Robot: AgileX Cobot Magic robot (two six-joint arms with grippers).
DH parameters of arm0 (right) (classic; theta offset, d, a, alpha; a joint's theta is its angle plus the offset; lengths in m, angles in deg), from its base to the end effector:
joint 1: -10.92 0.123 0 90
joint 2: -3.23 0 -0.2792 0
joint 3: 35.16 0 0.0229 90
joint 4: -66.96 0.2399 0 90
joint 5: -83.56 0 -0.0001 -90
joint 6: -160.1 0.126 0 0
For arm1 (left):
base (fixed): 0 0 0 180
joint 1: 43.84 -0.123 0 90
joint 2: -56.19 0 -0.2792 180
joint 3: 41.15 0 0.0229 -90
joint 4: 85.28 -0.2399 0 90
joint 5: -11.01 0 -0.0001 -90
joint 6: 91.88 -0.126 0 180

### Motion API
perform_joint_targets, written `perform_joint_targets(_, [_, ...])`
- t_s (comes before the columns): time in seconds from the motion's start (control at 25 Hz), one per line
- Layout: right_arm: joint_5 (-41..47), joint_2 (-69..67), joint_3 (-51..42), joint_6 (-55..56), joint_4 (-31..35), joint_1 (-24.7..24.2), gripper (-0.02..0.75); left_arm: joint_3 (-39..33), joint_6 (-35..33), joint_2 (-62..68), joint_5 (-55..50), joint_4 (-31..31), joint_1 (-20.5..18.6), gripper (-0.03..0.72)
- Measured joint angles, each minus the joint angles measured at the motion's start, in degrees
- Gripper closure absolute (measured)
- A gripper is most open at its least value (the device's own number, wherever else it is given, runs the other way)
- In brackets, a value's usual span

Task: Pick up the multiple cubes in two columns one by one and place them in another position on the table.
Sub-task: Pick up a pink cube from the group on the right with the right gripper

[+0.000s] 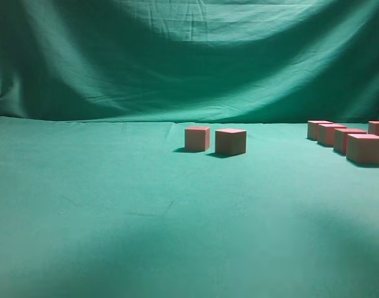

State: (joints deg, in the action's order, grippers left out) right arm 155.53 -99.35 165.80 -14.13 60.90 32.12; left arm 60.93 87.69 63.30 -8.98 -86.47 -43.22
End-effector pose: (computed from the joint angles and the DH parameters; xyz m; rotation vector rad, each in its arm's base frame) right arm 0.3315 0.1150 0.3409 -0.3704 2.6432 0.0054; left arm 0.0816 0.0000 0.1684 0.0297 1.8327 0.0179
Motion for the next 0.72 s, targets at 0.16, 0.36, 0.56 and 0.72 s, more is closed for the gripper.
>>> perform_joint_targets(0.16, [-0.7,-0.1,-13.1,3.1,0.0,-3.1,0.158,0.0,0.0,0.0,0.0,0.0,0.0,0.688])
perform_joint_targets(0.36, [-9.9,-0.1,-26.2,6.0,0.2,-4.3,0.158,0.0,0.0,0.0,0.0,0.0,0.0,0.688])
perform_joint_targets(0.56, [-19.3,-2.2,-30.8,10.0,0.6,-4.3,0.158,0.0,0.0,0.0,0.0,0.0,0.0,0.688])
perform_joint_targets(0.72, [-23.4,-5.4,-30.8,11.3,0.6,-4.3,0.158,0.0,0.0,0.0,0.0,0.0,0.0,0.688])
